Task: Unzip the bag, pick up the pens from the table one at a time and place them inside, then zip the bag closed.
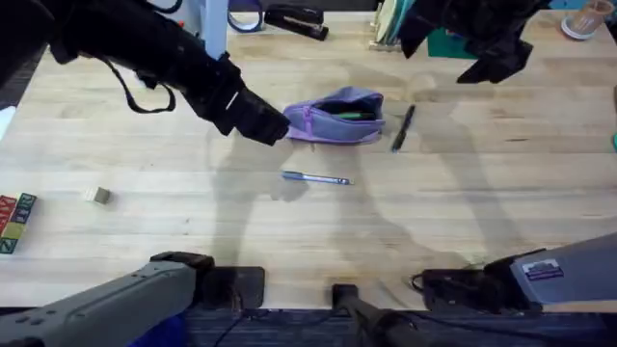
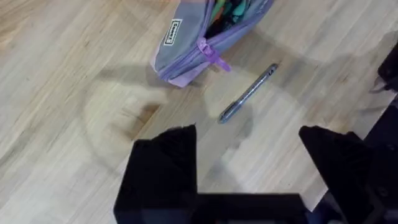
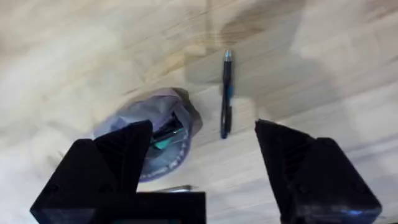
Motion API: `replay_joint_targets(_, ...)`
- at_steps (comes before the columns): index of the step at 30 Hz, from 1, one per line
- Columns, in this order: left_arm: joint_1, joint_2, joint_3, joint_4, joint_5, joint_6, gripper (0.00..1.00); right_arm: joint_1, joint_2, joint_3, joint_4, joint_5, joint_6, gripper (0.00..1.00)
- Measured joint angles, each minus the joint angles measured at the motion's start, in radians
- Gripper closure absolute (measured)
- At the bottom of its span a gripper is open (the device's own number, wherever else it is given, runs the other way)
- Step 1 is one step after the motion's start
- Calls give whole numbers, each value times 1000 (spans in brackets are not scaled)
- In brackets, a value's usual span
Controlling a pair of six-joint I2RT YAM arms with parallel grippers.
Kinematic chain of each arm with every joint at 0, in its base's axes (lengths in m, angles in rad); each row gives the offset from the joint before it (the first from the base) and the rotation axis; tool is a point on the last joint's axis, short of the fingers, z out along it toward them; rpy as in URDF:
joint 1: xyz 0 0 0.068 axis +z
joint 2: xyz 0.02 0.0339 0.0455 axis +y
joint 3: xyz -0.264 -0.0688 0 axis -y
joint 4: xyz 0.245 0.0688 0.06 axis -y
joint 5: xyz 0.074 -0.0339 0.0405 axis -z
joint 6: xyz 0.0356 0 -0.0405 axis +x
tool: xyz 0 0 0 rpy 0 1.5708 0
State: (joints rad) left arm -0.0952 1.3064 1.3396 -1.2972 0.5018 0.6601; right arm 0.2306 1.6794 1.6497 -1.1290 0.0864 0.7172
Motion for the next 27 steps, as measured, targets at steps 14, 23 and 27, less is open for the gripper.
replay_joint_targets(14, 0, 0, 0, 0, 0, 0, 6, 0, 0, 0, -2, 4, 159, 5)
replay_joint_targets(23, 0, 0, 0, 0, 0, 0, 6, 0, 66, 0, -8, 30, 166, 5)
replay_joint_targets(27, 0, 0, 0, 0, 0, 0, 7, 0, 129, 1, -4, 30, 164, 5)
